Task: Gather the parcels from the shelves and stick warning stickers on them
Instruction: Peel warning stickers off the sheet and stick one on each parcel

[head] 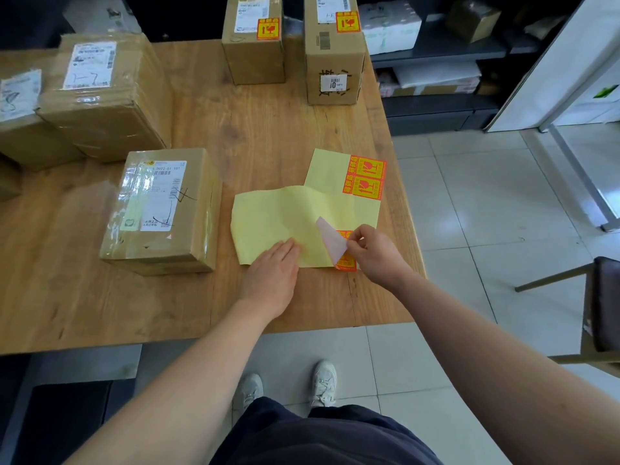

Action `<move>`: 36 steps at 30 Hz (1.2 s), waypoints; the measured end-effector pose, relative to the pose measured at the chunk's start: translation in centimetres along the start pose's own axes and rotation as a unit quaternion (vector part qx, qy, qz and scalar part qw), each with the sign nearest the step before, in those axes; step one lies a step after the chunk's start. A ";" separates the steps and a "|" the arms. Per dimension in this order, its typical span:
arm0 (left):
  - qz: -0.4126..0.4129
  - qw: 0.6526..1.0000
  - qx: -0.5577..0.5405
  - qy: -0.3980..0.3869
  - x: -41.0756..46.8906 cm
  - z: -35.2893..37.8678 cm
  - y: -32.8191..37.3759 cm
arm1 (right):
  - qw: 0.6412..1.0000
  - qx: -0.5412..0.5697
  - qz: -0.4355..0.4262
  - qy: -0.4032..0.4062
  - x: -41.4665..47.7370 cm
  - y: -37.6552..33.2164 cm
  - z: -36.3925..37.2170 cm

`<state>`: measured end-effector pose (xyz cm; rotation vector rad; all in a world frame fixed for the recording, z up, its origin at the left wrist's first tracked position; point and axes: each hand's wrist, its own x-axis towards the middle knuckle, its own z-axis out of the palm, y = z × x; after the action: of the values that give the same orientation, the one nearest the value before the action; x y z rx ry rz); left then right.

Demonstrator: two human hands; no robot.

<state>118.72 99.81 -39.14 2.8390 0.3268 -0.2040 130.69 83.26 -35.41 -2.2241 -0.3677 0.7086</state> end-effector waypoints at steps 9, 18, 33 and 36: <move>-0.017 1.000 0.007 0.000 -0.1 -0.3 -0.1 | 0.997 0.035 0.033 0.067 0.5 0.6 -2.7; -0.135 0.940 -0.313 0.027 2.4 -3.2 2.8 | 0.991 -0.043 -0.081 0.099 0.0 0.0 -2.3; -0.255 0.783 -0.565 0.047 3.1 -6.5 2.5 | 0.985 -0.044 -0.150 0.078 -0.4 -2.7 -0.3; -0.243 0.790 -0.561 0.045 2.4 -7.4 1.8 | 0.991 -0.016 -0.112 0.078 0.1 -3.9 -0.1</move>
<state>122.22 100.76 -32.05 1.5395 0.8525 0.0419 130.67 85.83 -32.51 -2.2070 -0.5435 0.4097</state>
